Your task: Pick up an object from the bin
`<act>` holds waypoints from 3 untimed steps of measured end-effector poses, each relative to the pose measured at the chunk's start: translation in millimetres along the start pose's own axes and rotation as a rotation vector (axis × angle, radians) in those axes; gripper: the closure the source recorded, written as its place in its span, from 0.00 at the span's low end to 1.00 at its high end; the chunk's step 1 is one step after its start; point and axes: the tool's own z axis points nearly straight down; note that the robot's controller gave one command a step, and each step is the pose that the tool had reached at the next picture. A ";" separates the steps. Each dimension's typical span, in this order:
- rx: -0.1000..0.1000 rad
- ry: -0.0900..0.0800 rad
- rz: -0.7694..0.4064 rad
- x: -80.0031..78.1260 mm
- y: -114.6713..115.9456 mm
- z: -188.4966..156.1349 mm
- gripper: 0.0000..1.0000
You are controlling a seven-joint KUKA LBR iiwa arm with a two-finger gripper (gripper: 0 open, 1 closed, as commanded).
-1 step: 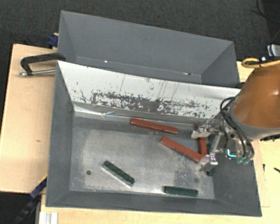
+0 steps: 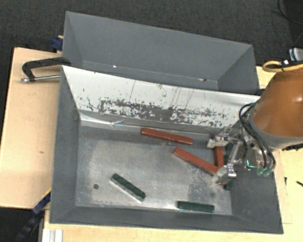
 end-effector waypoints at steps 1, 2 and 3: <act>0.001 -0.006 -0.038 -8.3 -0.6 59.5 0.00; -0.007 -0.014 0.423 -4.6 2.3 106.7 1.00; -0.004 -0.011 0.427 -3.0 0.3 108.0 1.00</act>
Offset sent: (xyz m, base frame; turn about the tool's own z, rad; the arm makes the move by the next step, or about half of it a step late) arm -0.0019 -0.0016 -0.1135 0.4297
